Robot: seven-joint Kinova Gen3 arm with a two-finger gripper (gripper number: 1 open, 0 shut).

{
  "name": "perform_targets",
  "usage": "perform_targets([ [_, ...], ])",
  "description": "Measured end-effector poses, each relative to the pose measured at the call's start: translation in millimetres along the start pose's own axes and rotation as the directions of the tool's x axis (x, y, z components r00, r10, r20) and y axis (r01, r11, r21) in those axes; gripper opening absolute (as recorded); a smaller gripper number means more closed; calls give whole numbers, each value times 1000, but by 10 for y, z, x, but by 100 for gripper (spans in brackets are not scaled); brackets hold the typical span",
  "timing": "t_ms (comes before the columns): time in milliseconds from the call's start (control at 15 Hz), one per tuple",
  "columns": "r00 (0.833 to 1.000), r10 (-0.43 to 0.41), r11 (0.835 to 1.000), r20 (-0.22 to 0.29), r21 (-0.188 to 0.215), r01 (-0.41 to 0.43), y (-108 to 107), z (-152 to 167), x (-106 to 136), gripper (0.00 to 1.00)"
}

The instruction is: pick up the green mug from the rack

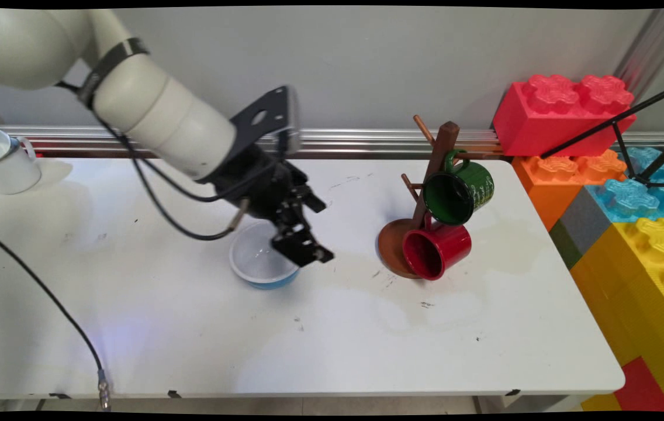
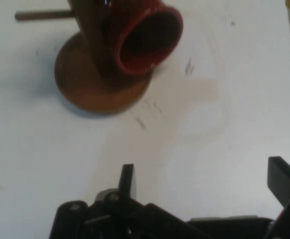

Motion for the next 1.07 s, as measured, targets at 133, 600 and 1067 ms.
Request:
perform_targets([
  [133, 1000, -19, 1000, 3, 9, 19, 50, 60, 181, 100],
  [600, 985, -170, 985, 10, 29, 170, 270, 256, 796, 100],
  [1067, 927, -374, 926, -30, 42, 375, 415, 443, 1180, 100],
])
